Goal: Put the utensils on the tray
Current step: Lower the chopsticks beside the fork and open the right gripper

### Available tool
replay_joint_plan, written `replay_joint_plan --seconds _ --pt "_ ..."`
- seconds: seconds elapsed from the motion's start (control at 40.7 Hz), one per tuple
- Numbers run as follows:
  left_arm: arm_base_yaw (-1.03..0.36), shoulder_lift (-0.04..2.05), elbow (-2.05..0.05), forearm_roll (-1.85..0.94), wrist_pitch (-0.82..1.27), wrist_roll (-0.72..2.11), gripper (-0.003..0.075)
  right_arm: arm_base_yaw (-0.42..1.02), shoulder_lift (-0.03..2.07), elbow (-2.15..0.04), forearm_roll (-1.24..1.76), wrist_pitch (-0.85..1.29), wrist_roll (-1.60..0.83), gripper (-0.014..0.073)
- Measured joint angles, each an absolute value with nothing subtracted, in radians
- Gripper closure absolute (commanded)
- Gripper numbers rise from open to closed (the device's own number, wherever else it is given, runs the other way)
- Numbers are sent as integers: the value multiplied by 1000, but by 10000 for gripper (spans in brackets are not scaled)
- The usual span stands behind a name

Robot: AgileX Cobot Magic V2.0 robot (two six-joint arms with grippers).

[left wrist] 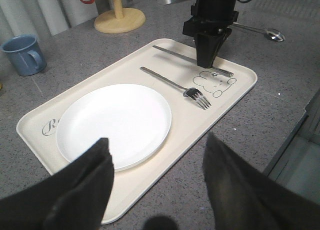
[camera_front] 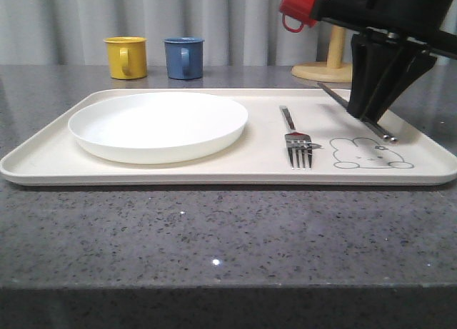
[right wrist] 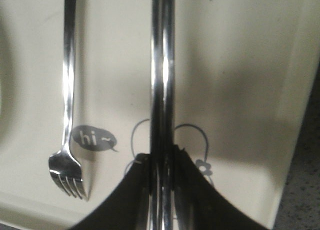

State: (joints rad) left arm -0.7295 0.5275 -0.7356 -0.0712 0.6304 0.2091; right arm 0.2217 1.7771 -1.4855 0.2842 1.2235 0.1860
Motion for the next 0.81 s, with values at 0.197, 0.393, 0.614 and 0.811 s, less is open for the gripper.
replay_joint_plan --seconds 0.197,0.393,0.614,0.811 --pt "-730 528 -736 -71 630 209 330 246 1805 -1485 286 1223 263 460" --pt "-730 528 -736 -71 630 209 330 248 1826 -1485 295 1223 298 393" --pt "-730 528 -736 -71 630 209 330 248 1828 -1488 305 1223 307 317" --pt "-730 528 -736 -71 630 209 330 248 1792 -1493 281 1222 225 317"
